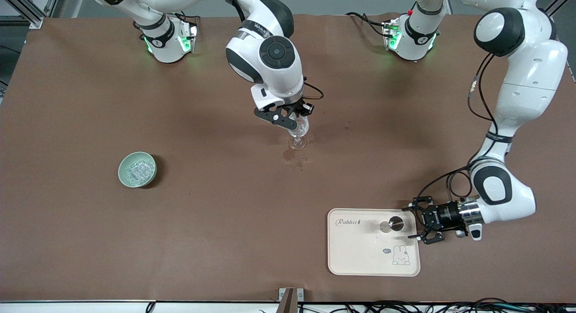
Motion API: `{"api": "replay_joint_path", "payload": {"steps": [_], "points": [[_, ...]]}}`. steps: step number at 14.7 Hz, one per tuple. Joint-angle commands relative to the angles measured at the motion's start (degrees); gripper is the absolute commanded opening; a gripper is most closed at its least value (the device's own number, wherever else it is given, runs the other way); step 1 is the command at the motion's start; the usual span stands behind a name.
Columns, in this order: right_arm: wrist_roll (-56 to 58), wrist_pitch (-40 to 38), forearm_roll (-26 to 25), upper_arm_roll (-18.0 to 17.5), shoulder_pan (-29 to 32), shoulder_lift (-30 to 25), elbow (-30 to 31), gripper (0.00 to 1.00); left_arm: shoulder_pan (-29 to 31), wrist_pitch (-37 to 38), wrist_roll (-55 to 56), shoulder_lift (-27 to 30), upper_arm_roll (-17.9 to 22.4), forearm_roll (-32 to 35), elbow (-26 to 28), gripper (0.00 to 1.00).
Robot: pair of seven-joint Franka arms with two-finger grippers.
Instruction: Pour wine and add ice with both arms
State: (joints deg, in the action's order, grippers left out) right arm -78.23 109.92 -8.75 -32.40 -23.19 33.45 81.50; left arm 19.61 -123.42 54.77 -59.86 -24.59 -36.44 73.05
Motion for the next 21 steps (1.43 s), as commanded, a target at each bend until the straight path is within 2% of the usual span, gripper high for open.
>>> {"api": "replay_joint_path", "payload": {"steps": [1, 7, 10, 12, 14, 18, 21], "points": [[-0.8, 1.3, -1.6, 0.2, -0.7, 1.2, -1.4, 0.03, 0.9, 5.1, 0.2, 5.3, 0.5, 11.5, 1.4, 1.00], [-0.9, 2.0, -2.1, 0.3, -0.7, 2.3, -1.4, 0.05, -0.4, 13.4, -2.3, 15.7, -1.3, 26.9, 1.1, 1.00], [-0.8, 2.0, -2.1, 0.3, -0.7, 2.3, -1.4, 0.06, -0.8, 17.2, -6.9, 21.5, -5.0, 40.0, 1.2, 1.00], [-0.7, 2.0, -2.1, 0.2, -0.7, 2.3, -1.4, 0.07, -0.6, 21.6, -15.3, 24.6, -8.8, 49.1, 1.2, 1.00], [-0.7, 1.9, -2.1, 0.3, -0.7, 2.3, -1.4, 0.08, -0.4, 25.0, -20.6, 28.7, -10.5, 55.5, 1.2, 1.00], [-0.8, 2.0, -2.1, 0.3, -0.8, 2.4, -1.4, 0.17, 0.3, 28.7, -28.1, 36.6, -11.2, 55.6, 1.3, 1.00], [-0.8, 2.0, -2.1, 0.3, -0.8, 2.5, -1.4, 0.27, 0.4, 32.9, -34.4, 42.1, -11.1, 54.9, 1.2, 1.00]]}}
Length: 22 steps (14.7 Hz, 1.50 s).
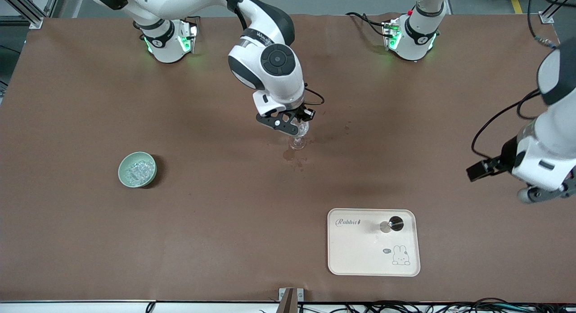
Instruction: Pour wine and add ice with both arms
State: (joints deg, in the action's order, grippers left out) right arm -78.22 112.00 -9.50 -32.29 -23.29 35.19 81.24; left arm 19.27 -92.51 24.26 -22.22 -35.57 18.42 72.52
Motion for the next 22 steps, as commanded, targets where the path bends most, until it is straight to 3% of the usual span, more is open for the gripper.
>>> {"api": "replay_joint_path", "payload": {"steps": [1, 3, 5, 9, 14, 16, 19, 20, 22], "points": [[-0.8, -0.1, -1.4, 0.1, -0.7, 0.8, -1.2, 0.29, 0.9, 3.2, -5.4, 5.7, 0.1, -0.8, 1.7, 1.00], [-0.8, -0.1, -1.4, 0.1, -0.7, 0.8, -1.2, 0.29, 3.8, 5.2, -8.9, 8.5, -0.1, -4.2, 2.2, 1.00], [-0.7, -0.1, -1.4, 0.2, -0.7, 0.8, -1.2, 0.31, 3.4, 5.2, -10.8, 11.6, 2.2, -8.6, 3.1, 1.00], [-0.7, -0.2, -1.4, 0.2, -0.7, 0.8, -1.2, 0.37, -3.1, 5.2, -13.3, 19.4, 13.6, -15.7, 9.1, 1.00], [-0.4, -0.2, -1.4, 0.1, -0.7, 0.7, -1.2, 0.47, -14.8, 5.2, -13.4, 26.4, 26.4, -17.1, 16.7, 1.00], [-0.1, -1.0, -1.1, 0.0, 0.6, 0.5, -2.8, 0.64, -17.8, 5.1, -13.4, 28.5, 30.5, -18.9, 18.9, 1.00], [0.0, -5.3, -1.1, 0.0, 3.8, -0.5, -7.2, 0.86, -17.9, 5.2, -13.4, 29.7, 30.6, -18.9, 19.8, 1.00], [0.1, -6.5, -1.2, 0.2, 5.2, -0.7, -7.9, 0.99, -17.9, 5.1, -13.4, 29.8, 30.6, -18.9, 19.9, 1.00], [3.5, -7.7, -3.8, 0.1, 9.2, -4.8, -7.8, 1.00, -17.9, 5.1, -13.4, 30.0, 30.3, -18.9, 20.2, 1.00]]}}
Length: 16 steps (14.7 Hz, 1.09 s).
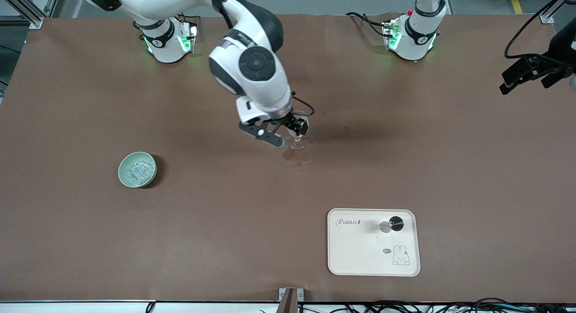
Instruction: Pour wine and add ice with both arms
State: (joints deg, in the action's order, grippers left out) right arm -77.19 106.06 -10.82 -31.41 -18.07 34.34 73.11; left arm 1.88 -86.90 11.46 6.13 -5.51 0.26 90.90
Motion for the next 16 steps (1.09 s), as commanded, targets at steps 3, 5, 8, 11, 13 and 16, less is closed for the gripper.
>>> {"api": "replay_joint_path", "payload": {"steps": [3, 5, 8, 11, 13, 16], "points": [[7.3, -8.1, -3.6, -0.8, 10.8, -10.1, 1.2, 1.00, -0.3, -0.5, -0.7, 1.4, -1.3, -0.7, 1.8, 1.00], [14.9, -10.8, -3.7, -0.7, 16.6, -14.2, 3.6, 1.00, 0.1, -0.4, -0.7, 1.4, -2.4, -0.7, 1.8, 1.00], [25.7, -10.5, -3.7, 5.6, 21.0, -20.7, 8.5, 1.00, 0.1, -0.4, -2.6, 1.8, -2.8, -0.7, 3.1, 1.00], [35.9, -10.1, -2.6, 13.3, 20.8, -24.7, 11.3, 1.00, 0.1, -0.4, -3.3, 1.8, -2.8, -0.6, 3.4, 1.00], [42.4, -10.1, -0.4, 17.5, 20.6, -26.4, 11.6, 1.00, -0.1, -0.4, -5.6, 1.8, -2.8, -0.4, 3.4, 1.00], [57.0, -10.7, 4.0, 24.7, 20.6, -30.3, 13.5, 1.00, -0.3, -0.2, -6.5, 2.0, -2.9, 0.0, 3.4, 1.00]]}}
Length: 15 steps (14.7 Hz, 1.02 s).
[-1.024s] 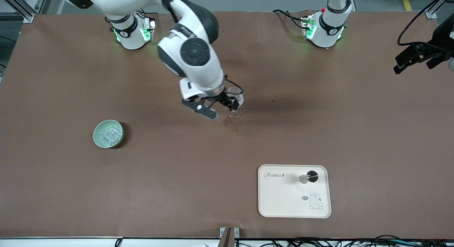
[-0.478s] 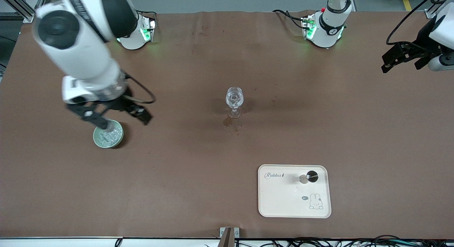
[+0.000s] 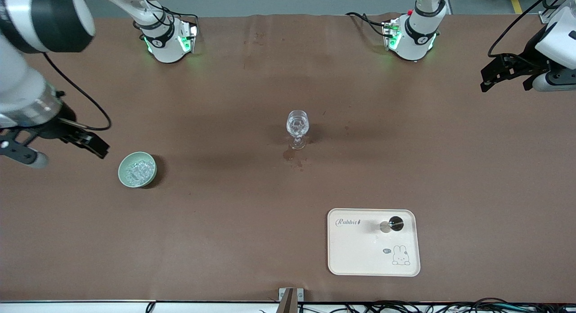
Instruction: Pour wine and add ice with both arms
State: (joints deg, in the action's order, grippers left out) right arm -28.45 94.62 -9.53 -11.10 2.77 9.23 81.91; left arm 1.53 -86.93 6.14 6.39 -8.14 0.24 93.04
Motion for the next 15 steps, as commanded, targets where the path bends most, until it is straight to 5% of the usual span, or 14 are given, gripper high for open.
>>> {"api": "replay_joint_path", "payload": {"steps": [1, 4, 8, 15], "points": [[13.8, 0.5, 3.5, 6.2, -0.2, -6.5, 5.4, 1.00, 0.1, -0.2, -1.2, 2.0, -1.0, 0.1, 1.4, 1.00], [19.5, -2.9, 3.8, 9.3, 0.1, -7.3, 3.3, 1.00, 0.3, -0.1, -1.0, 1.8, -1.2, 0.1, 1.4, 1.00], [20.0, -7.1, 8.2, 10.3, 0.9, -6.5, -1.1, 1.00, 0.1, -0.3, 0.1, 1.0, -1.3, 0.0, 0.6, 1.00], [20.0, -8.5, 8.1, 10.7, 0.5, -6.5, -1.4, 1.00, 0.3, -0.3, -0.9, -1.4, -1.3, 0.2, -1.8, 1.00]]}}
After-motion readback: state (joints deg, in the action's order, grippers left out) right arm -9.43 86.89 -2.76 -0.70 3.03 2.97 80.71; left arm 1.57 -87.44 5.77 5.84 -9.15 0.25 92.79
